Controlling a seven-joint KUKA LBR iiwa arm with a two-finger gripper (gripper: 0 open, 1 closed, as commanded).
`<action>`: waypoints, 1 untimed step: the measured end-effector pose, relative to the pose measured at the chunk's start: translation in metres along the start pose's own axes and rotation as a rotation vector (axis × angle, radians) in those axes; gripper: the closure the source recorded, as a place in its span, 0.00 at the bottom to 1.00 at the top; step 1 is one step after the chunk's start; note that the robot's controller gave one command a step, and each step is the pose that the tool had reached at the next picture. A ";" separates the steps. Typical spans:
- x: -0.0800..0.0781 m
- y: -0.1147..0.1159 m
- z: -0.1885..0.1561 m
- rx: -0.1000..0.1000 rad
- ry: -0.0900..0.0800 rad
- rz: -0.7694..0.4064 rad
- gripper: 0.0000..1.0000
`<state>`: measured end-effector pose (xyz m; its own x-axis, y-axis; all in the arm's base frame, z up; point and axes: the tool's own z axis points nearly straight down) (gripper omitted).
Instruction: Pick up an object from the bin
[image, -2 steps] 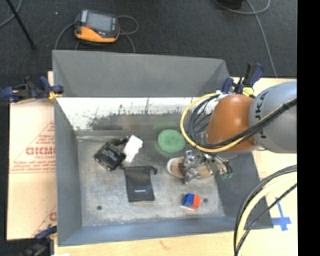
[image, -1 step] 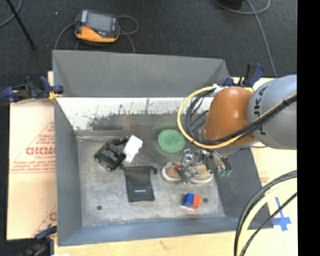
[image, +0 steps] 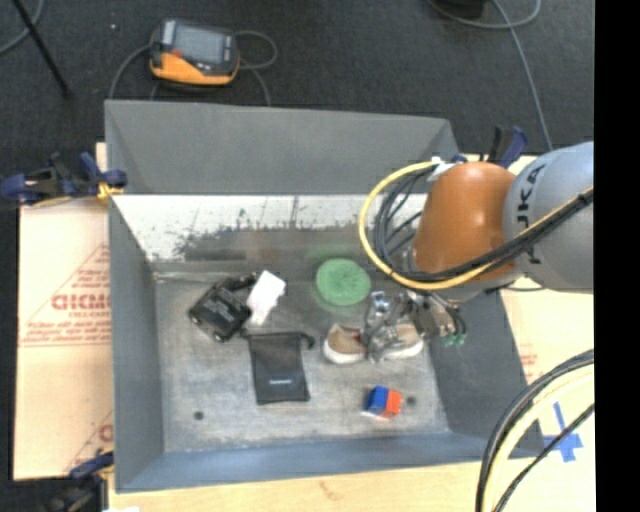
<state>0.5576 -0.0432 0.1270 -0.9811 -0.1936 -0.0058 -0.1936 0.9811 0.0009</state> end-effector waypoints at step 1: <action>0.001 -0.002 -0.040 0.000 0.011 -0.005 1.00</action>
Offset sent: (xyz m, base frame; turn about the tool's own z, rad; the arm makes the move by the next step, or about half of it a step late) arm -0.0190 -0.0216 -0.0570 0.0289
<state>0.5570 -0.0452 0.1667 -0.9800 -0.1988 0.0056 -0.1987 0.9801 0.0010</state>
